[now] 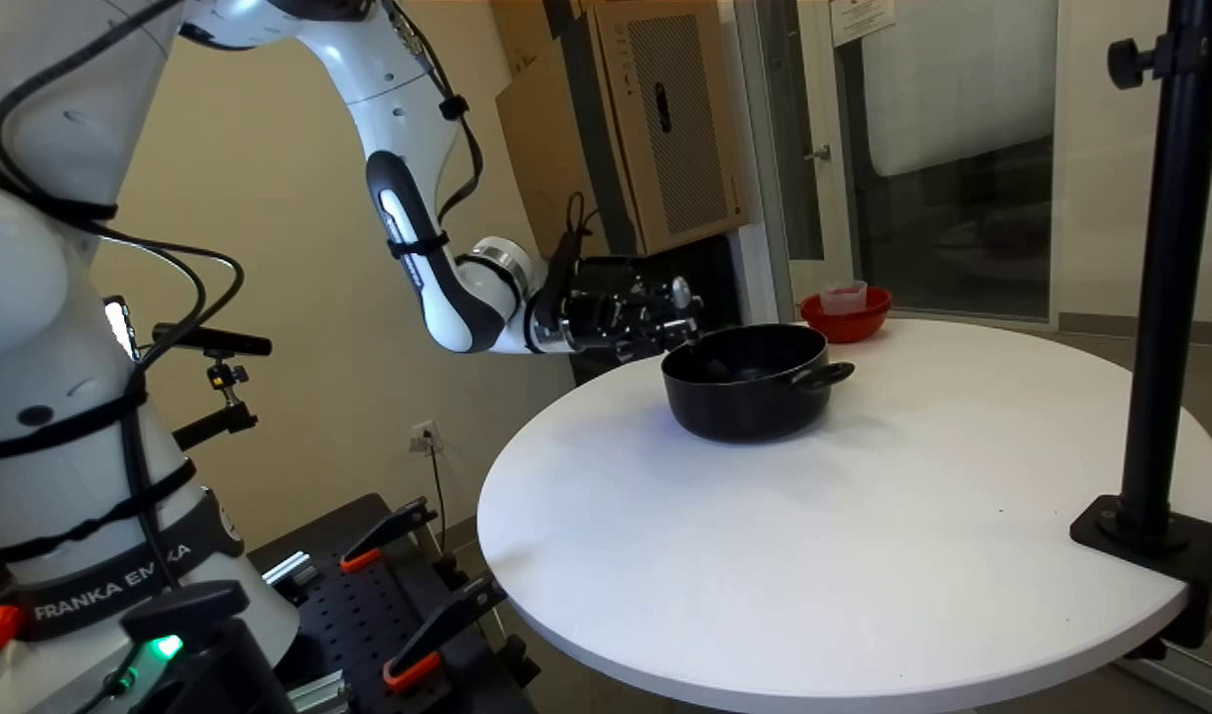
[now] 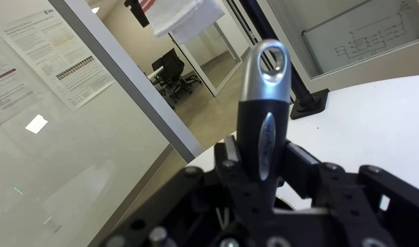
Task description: Use the spoon to mix the contents of the pot then put it back on the table
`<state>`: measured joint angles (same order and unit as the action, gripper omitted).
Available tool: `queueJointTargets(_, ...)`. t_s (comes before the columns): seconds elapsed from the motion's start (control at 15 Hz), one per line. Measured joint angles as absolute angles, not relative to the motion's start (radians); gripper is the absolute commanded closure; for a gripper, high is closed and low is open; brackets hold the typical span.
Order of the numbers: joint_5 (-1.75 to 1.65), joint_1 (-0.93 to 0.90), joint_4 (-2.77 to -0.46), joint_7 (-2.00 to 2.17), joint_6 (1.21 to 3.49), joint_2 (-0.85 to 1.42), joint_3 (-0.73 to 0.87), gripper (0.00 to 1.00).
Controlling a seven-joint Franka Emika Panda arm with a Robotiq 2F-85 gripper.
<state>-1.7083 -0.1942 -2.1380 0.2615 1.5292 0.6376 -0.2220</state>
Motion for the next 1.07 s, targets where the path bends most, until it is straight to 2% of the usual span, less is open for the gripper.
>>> queueJointTargets(1.07,-1.61,-0.054,-2.164,0.248,1.6,0.463,-0.145,0.92)
